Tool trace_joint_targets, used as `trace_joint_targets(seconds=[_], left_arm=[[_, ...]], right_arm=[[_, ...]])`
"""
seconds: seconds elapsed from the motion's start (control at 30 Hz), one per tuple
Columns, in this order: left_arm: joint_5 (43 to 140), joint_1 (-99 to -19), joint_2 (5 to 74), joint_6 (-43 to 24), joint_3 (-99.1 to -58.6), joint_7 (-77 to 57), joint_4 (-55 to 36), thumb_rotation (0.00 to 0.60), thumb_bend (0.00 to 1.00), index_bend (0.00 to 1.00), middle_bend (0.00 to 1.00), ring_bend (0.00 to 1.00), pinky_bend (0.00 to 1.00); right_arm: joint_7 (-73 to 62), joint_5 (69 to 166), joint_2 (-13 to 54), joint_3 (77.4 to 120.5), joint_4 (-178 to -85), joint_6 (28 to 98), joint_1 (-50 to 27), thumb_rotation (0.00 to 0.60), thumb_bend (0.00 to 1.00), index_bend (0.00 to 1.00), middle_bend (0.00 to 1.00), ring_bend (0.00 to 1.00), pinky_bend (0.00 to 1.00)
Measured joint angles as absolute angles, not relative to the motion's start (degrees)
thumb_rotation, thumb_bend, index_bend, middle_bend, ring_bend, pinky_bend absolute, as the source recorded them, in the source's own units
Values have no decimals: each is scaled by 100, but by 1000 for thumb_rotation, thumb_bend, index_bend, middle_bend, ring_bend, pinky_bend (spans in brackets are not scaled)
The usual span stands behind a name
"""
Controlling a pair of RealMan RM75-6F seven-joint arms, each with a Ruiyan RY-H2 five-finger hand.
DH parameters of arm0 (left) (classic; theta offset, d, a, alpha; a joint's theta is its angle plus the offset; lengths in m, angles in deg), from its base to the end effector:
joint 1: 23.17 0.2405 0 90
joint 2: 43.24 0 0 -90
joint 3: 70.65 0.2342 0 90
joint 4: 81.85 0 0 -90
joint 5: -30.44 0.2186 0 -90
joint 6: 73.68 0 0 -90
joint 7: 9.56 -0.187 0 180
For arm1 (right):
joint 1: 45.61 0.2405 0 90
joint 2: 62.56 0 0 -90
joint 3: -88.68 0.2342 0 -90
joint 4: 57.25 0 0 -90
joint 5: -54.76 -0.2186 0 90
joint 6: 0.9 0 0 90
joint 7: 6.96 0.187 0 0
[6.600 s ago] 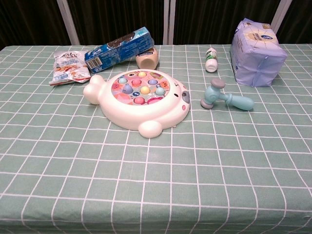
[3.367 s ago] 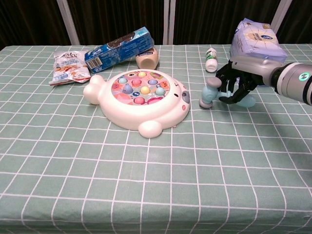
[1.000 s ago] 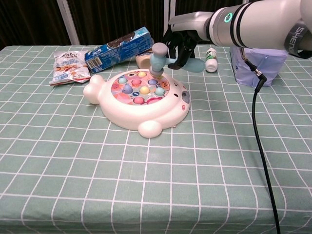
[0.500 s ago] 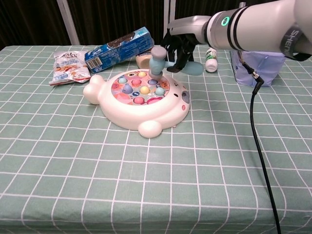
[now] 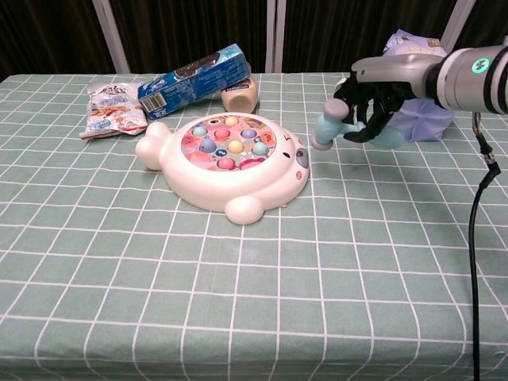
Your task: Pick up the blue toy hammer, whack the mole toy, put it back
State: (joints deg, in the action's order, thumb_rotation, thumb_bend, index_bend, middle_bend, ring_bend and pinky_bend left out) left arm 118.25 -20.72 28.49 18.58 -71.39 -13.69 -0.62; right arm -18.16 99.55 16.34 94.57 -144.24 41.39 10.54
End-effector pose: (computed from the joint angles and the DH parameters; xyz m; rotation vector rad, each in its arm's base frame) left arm -0.3318 0.1754 0.1313 -1.3345 -0.8012 -0.7756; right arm -0.1203 -0.4025 -0.0281 1.9068 -1.2164 0.7737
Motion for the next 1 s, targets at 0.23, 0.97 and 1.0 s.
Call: trace_joint_targets(seconds=[0.23,0.97,1.0], left_arm=[[11850,-2099,2770,1852,-7150,-1528,101,600,58,87,35,0,0],[11854,-2105,2750,1817,-7127,-1533,138,600,58,87,35,0,0],[11853,-2105,2751,1817,-7128,-1530,136,600,58,87,35,0,0]], right_arm=[[-1091,10916,1977,9357,-13696,4087,601,600,500,571,467,404,518],[-362,11923,2502,9530,-12936,4086,151,600,361,426,357,261,355],[-371,11945,2496,9530,-12956,4100,133,600,348,422,354,258,351]])
